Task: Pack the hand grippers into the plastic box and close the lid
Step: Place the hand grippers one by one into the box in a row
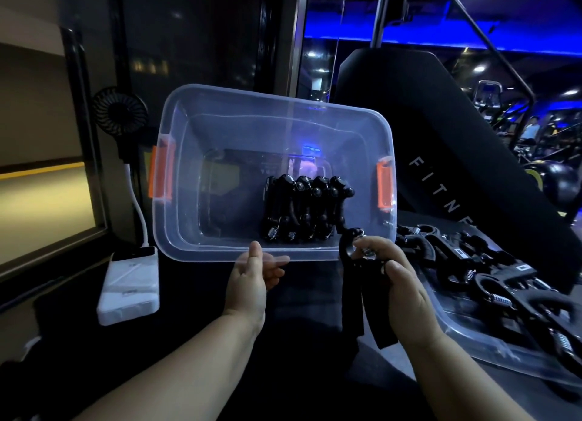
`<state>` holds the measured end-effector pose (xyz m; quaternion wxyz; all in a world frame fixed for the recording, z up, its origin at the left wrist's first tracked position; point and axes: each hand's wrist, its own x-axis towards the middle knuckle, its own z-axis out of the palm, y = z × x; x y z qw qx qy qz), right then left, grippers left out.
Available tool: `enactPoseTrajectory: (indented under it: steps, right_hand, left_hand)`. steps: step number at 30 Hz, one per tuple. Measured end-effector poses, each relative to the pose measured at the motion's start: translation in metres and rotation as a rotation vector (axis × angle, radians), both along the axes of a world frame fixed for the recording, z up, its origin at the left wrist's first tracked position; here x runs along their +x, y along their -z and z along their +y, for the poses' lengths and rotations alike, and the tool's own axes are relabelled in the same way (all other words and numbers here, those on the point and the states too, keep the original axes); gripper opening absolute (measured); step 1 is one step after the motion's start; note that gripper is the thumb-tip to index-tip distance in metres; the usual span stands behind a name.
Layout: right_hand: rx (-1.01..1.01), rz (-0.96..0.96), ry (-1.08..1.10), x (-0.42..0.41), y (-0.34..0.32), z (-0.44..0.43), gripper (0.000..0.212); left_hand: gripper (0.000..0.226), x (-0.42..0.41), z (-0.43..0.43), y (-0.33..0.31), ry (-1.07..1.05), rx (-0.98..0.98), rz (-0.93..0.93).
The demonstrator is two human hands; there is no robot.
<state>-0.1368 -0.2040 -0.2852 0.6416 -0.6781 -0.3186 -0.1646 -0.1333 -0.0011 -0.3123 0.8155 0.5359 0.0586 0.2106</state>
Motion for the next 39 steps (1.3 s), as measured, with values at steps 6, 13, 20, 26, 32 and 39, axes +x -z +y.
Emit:
enactPoseTrajectory:
  steps: [6, 13, 20, 26, 32, 39]
  right_hand:
    - [-0.014, 0.043, 0.016, 0.001, 0.0, 0.0, 0.026]
    - [-0.369, -0.127, 0.334, -0.002, -0.002, -0.003, 0.038]
    - [-0.321, -0.022, 0.237, 0.0, -0.006, -0.013, 0.045]
    - [-0.052, 0.097, 0.051, -0.002, -0.013, -0.009, 0.041]
    - [0.153, 0.086, 0.04, 0.001, -0.046, 0.01, 0.023]
    - [0.194, 0.063, -0.033, 0.033, -0.089, 0.058, 0.039]
  left_hand:
    - [0.038, -0.001, -0.001, -0.001, -0.006, 0.001, 0.001]
    - [0.038, -0.001, 0.0, 0.0, 0.0, -0.002, -0.001]
    - [0.034, 0.003, 0.003, 0.005, -0.014, 0.024, 0.001]
    - [0.027, 0.007, 0.006, 0.011, -0.044, 0.01, -0.008]
    - [0.025, 0.009, 0.007, 0.014, -0.046, 0.008, -0.007]
    - [0.04, 0.006, 0.009, 0.013, -0.013, -0.022, -0.046]
